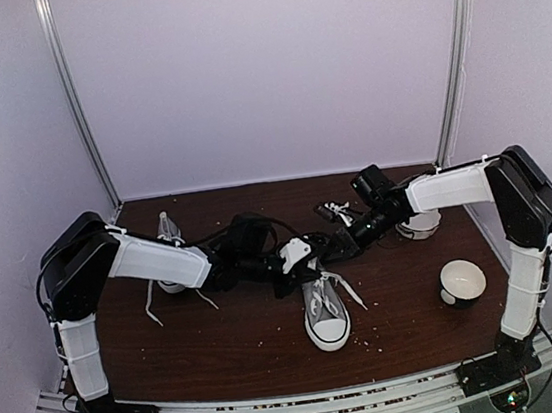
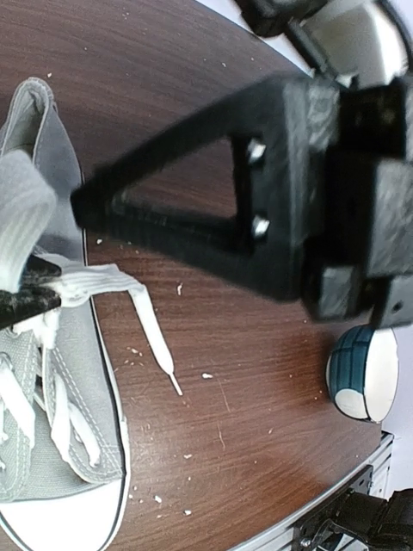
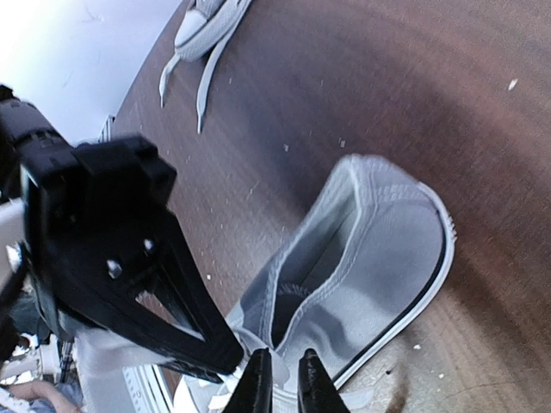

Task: Tie the shoes
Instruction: Pass from the right arm to the left, then adjust the half-tied shoelace.

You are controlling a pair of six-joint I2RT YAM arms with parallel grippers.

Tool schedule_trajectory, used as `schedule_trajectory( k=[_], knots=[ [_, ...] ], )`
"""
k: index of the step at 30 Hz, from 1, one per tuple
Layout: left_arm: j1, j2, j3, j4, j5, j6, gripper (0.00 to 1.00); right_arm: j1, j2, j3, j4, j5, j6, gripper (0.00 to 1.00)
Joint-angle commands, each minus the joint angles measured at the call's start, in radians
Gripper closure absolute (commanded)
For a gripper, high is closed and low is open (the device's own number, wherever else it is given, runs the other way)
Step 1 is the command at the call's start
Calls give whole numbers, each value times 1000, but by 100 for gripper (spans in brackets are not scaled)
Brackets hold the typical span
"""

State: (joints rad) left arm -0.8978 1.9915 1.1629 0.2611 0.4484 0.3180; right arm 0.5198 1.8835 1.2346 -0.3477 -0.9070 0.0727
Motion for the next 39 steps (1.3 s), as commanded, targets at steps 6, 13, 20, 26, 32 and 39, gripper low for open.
schedule_trajectory(
  k=[6, 13, 20, 26, 32, 39],
  knots=[
    [15, -22, 5, 6, 46, 30, 100, -3, 53, -9, -21, -79, -32, 88],
    [14, -11, 23, -11, 36, 33, 100, -1, 85, -8, -12, -134, -18, 85],
    [21, -14, 18, 1, 18, 8, 100, -1, 27, -80, -24, -176, -43, 98],
    [22, -15, 17, 3, 27, 7, 100, 2, -11, -133, -36, -206, -55, 96],
    [23, -19, 12, 5, 26, 8, 100, 13, -44, -166, 15, -198, -36, 95],
    [23, -21, 9, 5, 25, 3, 100, 13, -24, -195, 127, -204, 47, 88]
  ],
)
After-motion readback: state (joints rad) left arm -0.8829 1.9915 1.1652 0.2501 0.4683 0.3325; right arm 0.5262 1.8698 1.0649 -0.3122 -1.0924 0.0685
